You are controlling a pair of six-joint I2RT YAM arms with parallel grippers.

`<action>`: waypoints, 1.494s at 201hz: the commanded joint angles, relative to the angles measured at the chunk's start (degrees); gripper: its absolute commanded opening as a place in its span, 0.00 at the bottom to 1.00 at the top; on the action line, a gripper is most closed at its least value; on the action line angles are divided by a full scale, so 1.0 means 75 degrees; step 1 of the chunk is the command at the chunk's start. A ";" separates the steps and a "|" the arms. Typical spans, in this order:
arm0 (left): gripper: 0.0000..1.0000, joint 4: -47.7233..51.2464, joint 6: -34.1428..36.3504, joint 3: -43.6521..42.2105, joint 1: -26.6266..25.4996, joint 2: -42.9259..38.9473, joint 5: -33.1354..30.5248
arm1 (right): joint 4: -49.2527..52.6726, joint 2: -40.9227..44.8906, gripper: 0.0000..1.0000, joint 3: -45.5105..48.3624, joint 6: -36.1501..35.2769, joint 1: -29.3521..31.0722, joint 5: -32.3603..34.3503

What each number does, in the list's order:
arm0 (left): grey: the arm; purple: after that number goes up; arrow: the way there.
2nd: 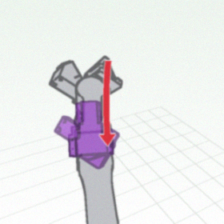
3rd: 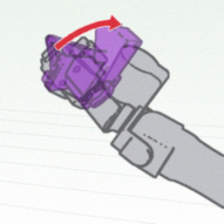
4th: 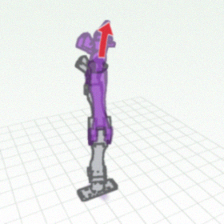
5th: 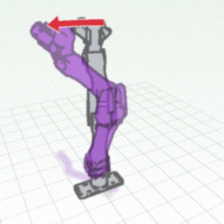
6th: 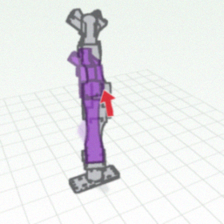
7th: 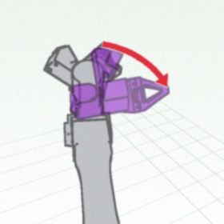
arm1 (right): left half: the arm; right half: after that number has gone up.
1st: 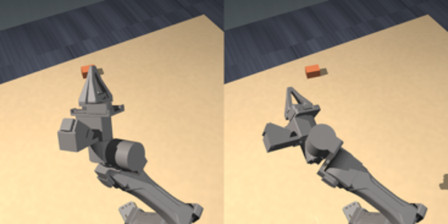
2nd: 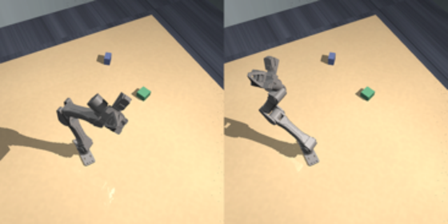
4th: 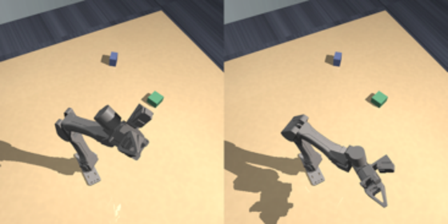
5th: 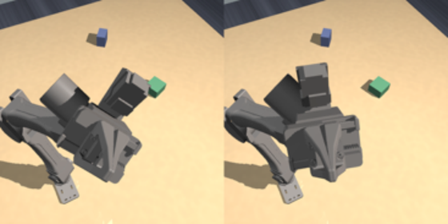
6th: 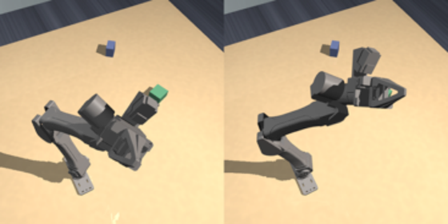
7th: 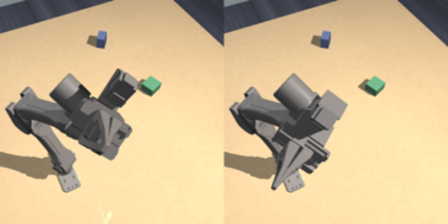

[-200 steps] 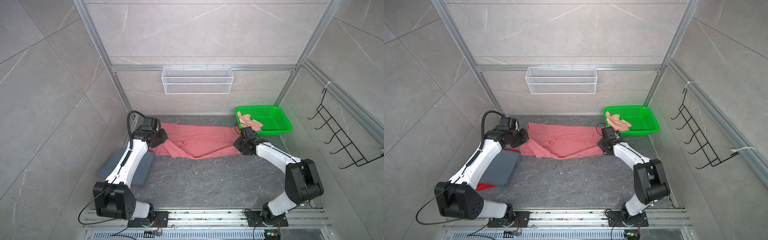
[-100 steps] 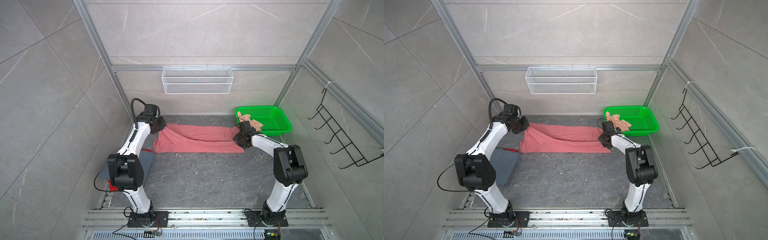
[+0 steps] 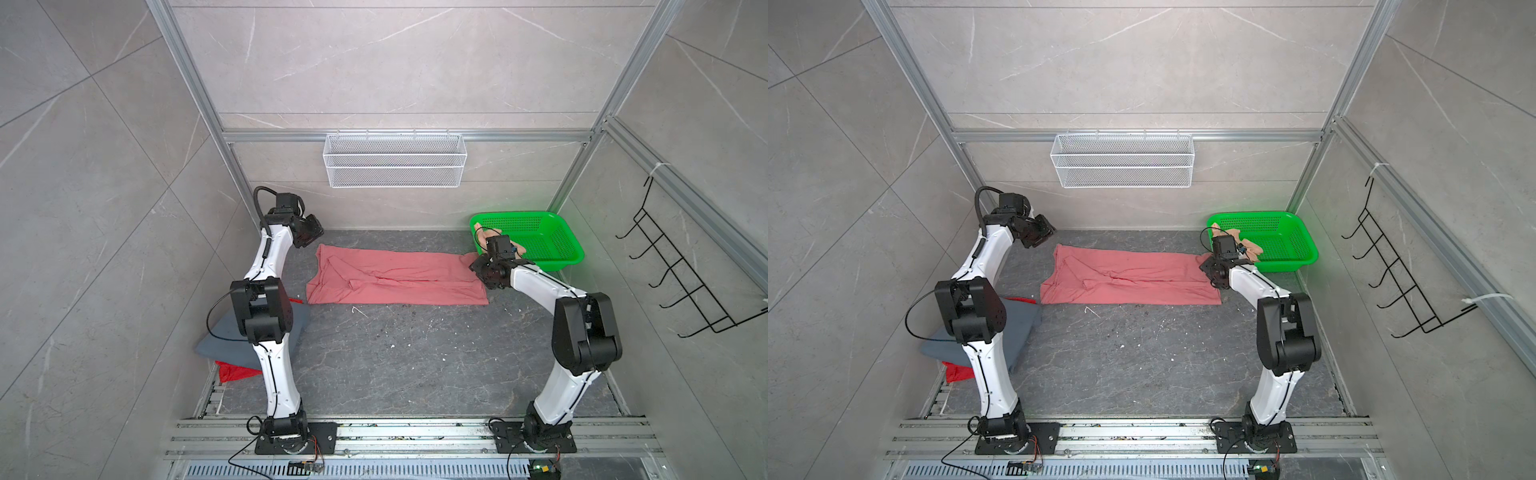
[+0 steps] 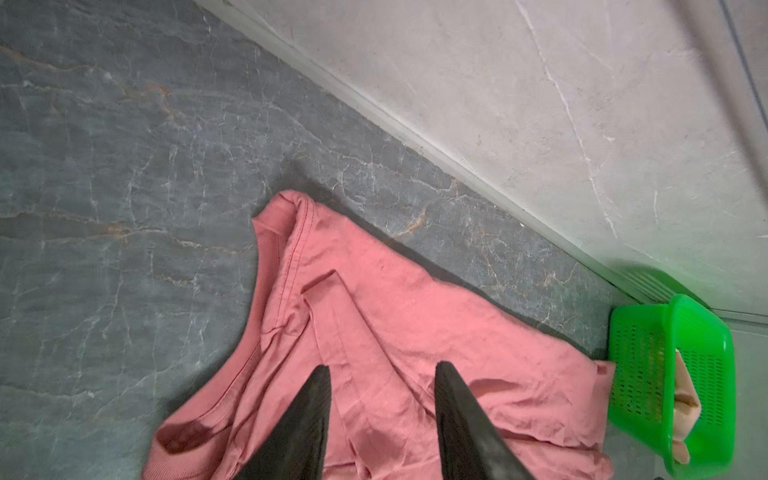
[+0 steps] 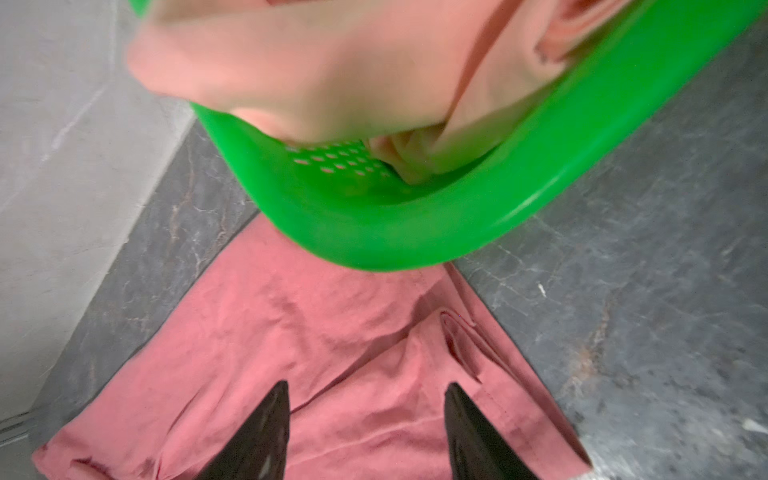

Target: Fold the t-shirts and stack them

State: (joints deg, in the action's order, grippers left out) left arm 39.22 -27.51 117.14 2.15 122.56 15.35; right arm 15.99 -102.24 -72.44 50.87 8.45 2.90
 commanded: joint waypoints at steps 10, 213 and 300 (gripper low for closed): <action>0.45 -0.0009 -0.0280 -0.1370 -0.0266 -0.0962 0.0043 | -0.0058 0.1010 0.62 0.0536 -0.0593 0.0034 -0.0362; 0.34 -0.1831 -0.2418 -0.4143 -0.1699 -0.0664 0.0049 | 0.1120 0.3969 0.67 0.2461 -0.1439 0.0060 -0.0645; 0.00 -0.2006 -0.2245 -0.2975 -0.2021 -0.0647 0.0741 | 0.1014 0.3691 0.67 0.2464 -0.1421 0.0045 -0.0524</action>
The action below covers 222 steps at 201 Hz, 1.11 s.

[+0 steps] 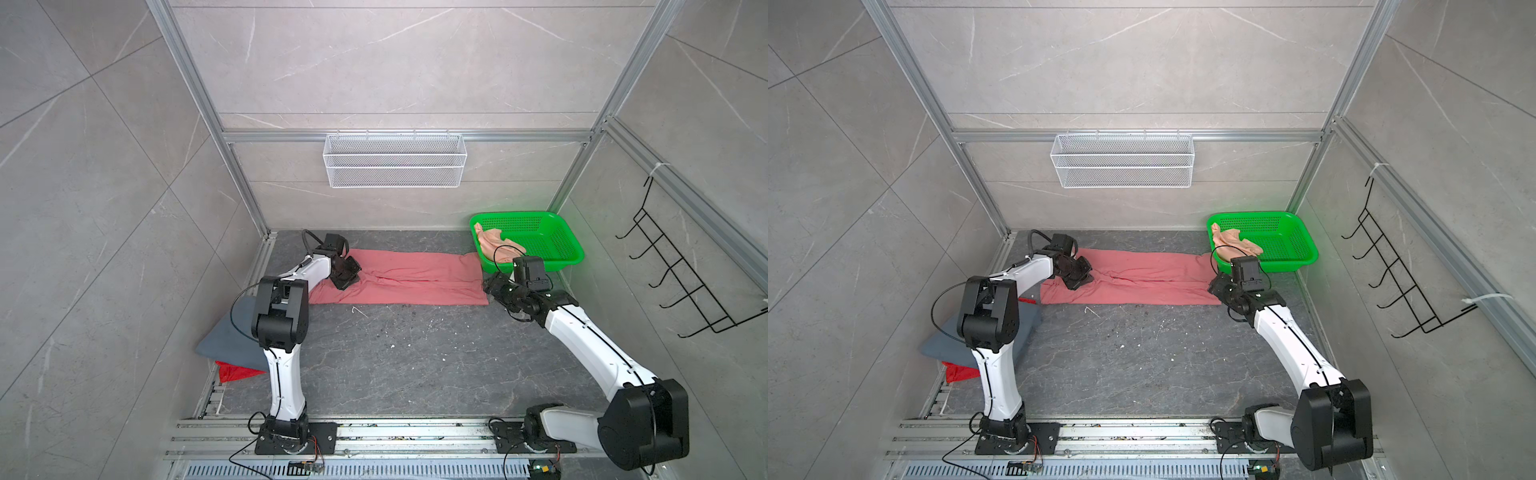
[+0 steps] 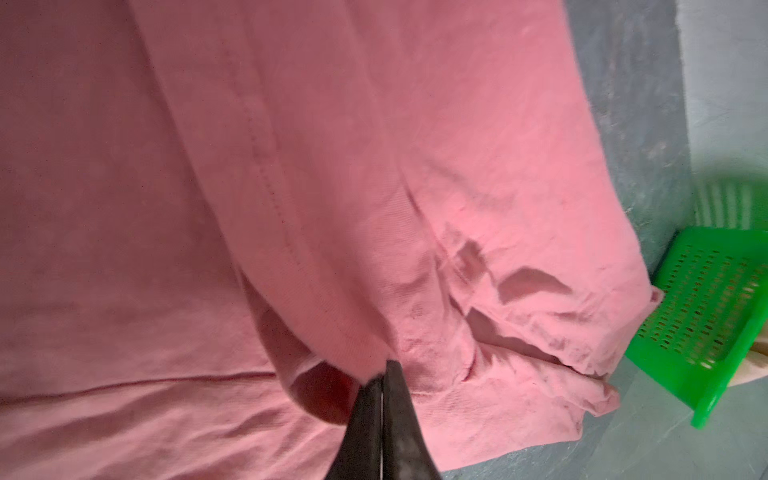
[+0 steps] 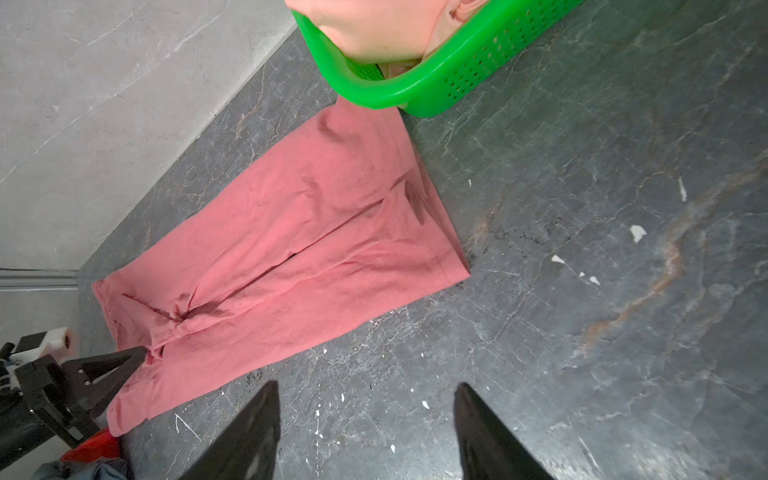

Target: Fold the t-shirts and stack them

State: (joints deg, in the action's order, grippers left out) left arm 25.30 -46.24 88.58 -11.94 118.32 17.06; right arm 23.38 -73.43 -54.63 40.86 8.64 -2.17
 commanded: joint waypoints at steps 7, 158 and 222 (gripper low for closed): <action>0.00 0.0038 0.0368 0.1254 -0.0164 0.0132 0.0725 | -0.0050 -0.0234 0.67 0.0075 -0.0030 0.0020 0.0130; 0.46 0.1012 0.1935 0.1885 -0.0294 0.0163 -0.1251 | -0.1388 -0.2176 0.66 -0.0725 0.0001 0.0442 -0.0309; 0.46 0.0267 0.0744 0.0196 -0.0154 0.0018 -0.1477 | -0.2015 -0.4695 0.66 -0.2645 -0.0128 0.1101 -0.0084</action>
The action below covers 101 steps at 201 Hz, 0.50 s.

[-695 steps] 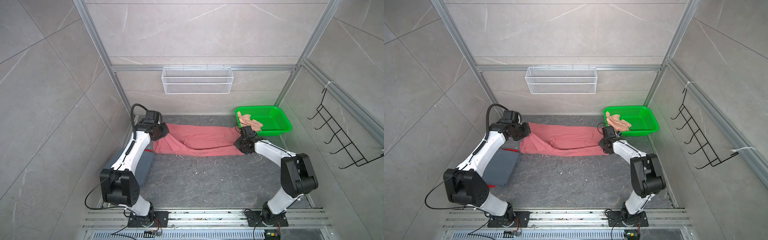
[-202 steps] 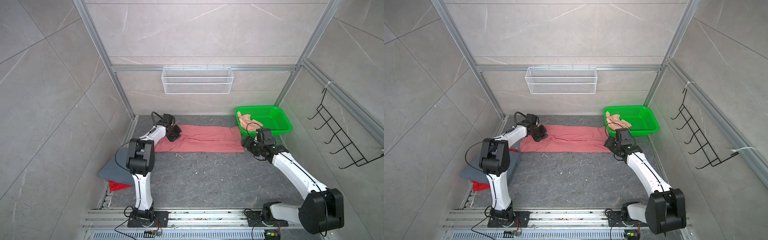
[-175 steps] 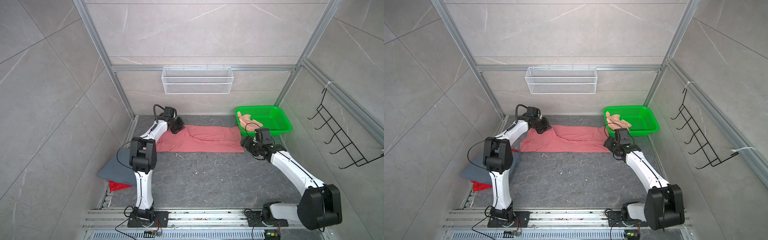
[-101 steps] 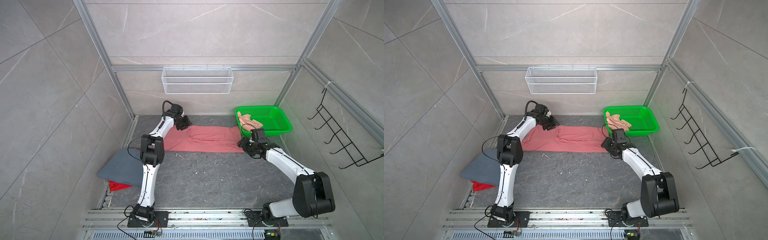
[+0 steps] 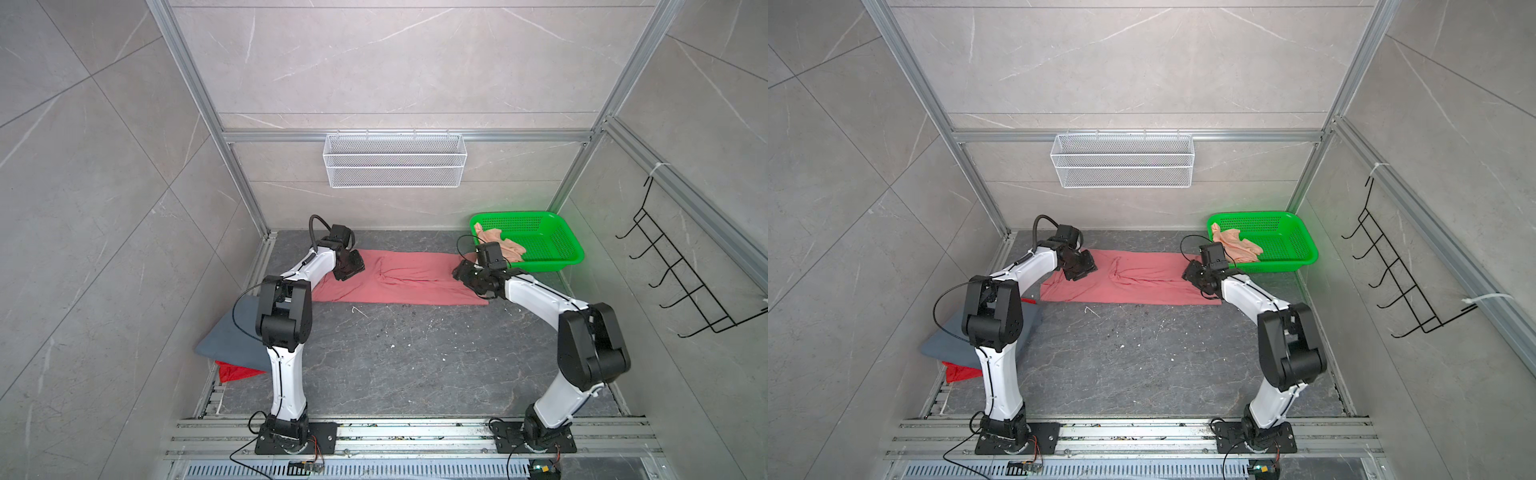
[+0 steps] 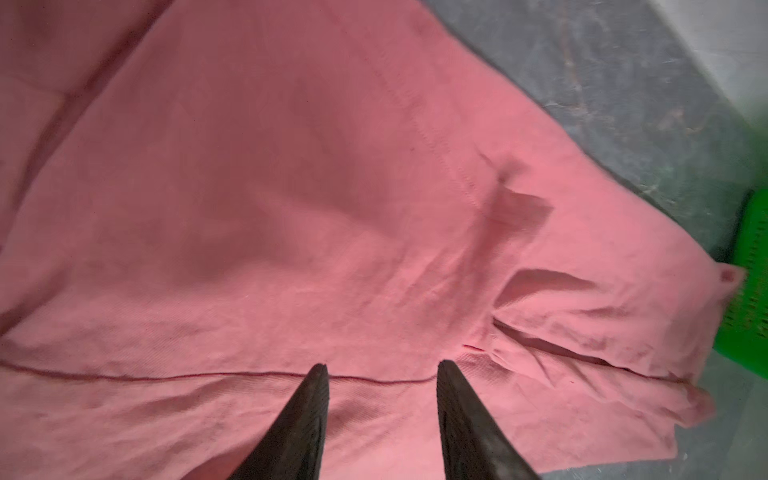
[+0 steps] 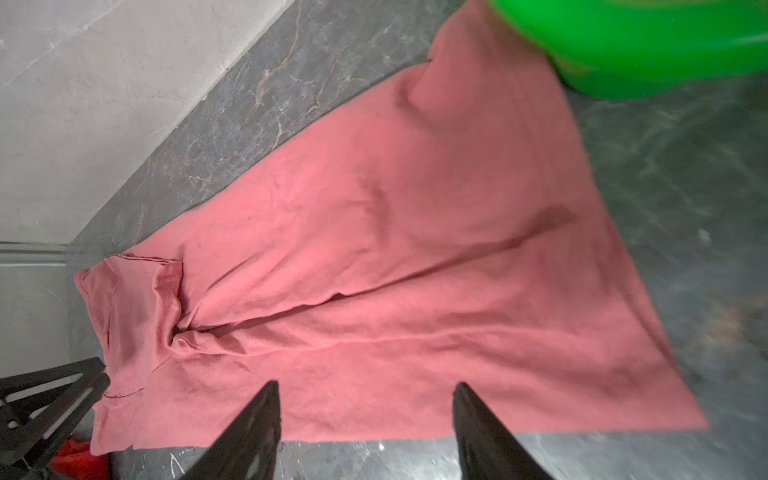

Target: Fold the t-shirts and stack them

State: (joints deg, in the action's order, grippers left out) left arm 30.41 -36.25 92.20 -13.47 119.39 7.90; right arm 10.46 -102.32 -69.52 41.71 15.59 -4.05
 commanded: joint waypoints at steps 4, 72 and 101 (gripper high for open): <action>0.46 -0.0445 -0.0631 -0.0335 0.0059 -0.0112 -0.0243 | -0.0299 -0.0962 0.66 -0.0756 -0.0242 0.0177 0.0166; 0.46 -0.0540 -0.0967 -0.0380 0.0254 0.0221 -0.0343 | 0.0379 -0.2314 0.66 -0.2012 -0.0626 0.0255 0.0692; 0.46 -0.0533 -0.1149 -0.0306 0.0407 0.0496 -0.0262 | 0.1489 -0.3302 0.66 -0.3440 -0.1063 0.0253 0.0916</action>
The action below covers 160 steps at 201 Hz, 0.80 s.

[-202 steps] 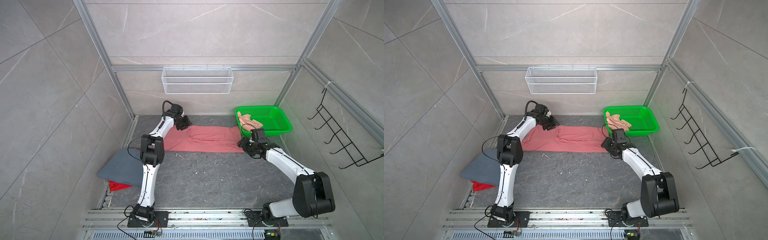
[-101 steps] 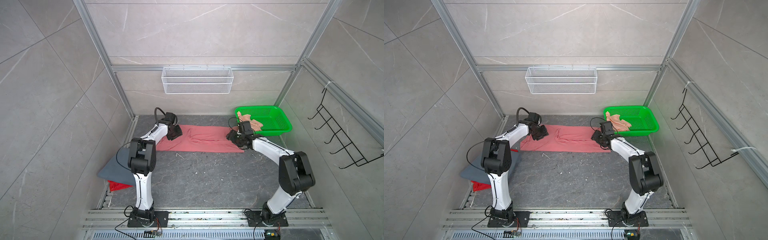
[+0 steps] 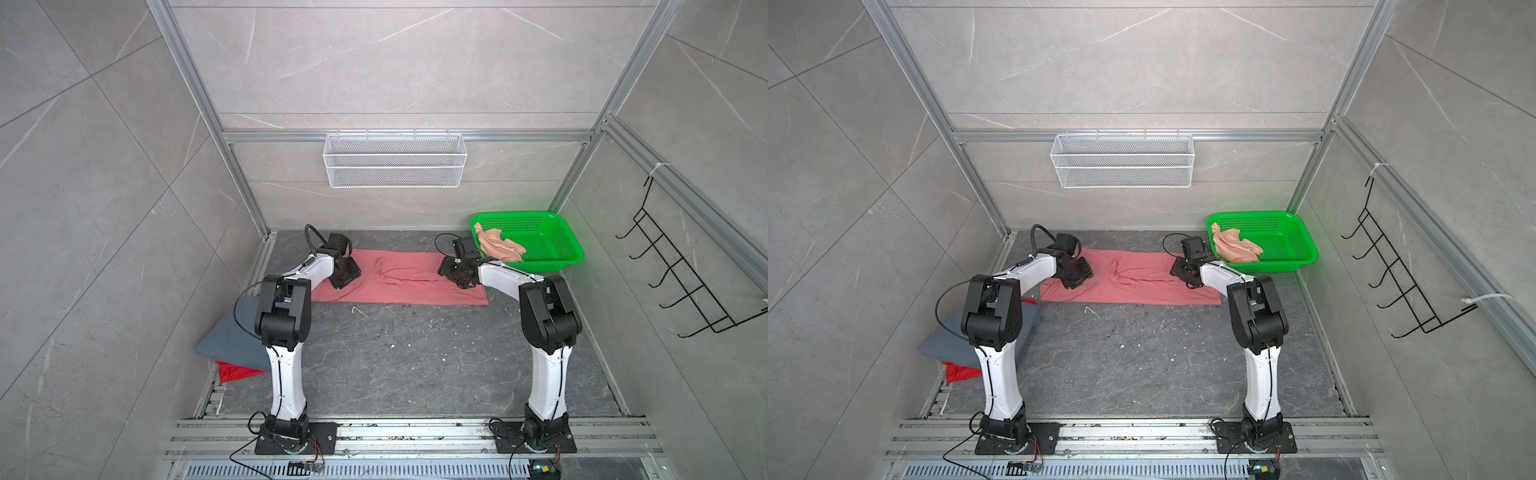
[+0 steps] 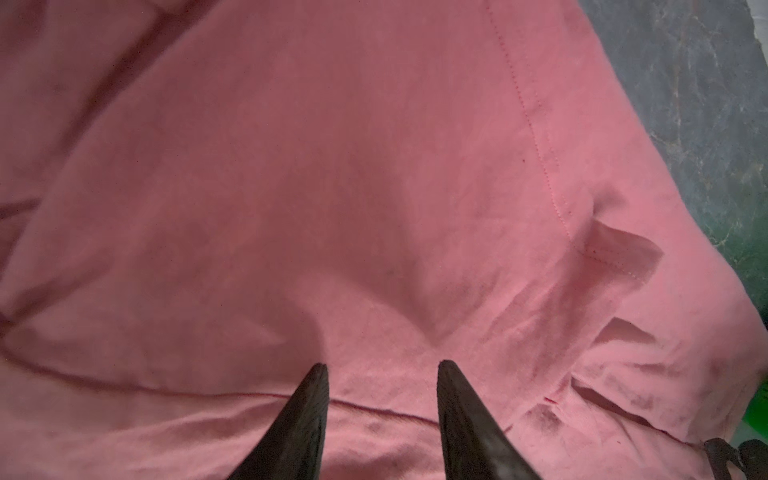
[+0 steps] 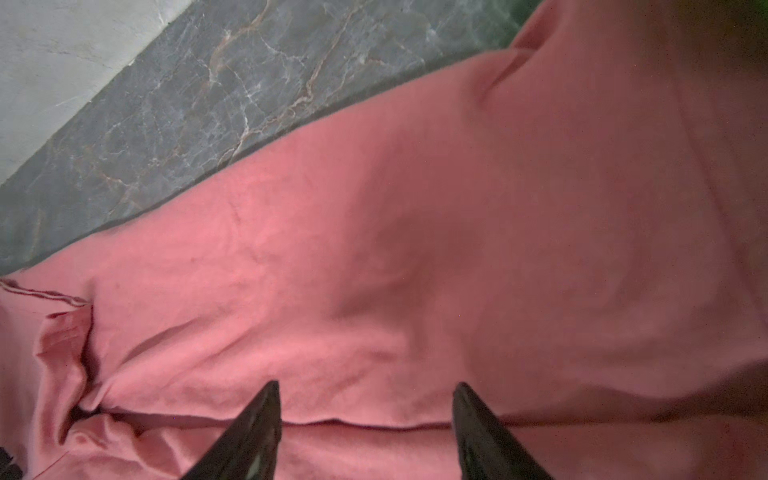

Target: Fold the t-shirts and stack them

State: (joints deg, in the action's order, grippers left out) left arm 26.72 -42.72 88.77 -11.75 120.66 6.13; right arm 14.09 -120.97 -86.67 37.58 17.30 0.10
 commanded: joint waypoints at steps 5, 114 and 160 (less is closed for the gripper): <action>0.46 -0.0047 -0.0308 0.0146 0.0192 0.0359 0.0005 | 0.1272 -0.1036 0.66 -0.1417 -0.0522 0.0031 0.0282; 0.48 0.0238 0.0551 0.1991 0.0629 0.2046 0.1249 | 0.0952 0.0553 0.61 0.2007 0.0795 0.1465 -0.1075; 0.48 0.0231 0.1074 0.3651 0.0167 0.2939 0.2408 | -0.0703 0.1959 0.61 0.4508 0.2720 0.3482 -0.0991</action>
State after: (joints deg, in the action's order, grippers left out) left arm 25.43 -38.94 111.70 -7.33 137.80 18.11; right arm 7.44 -105.89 -60.27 47.81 36.45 -4.43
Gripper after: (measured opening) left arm 0.481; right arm 0.607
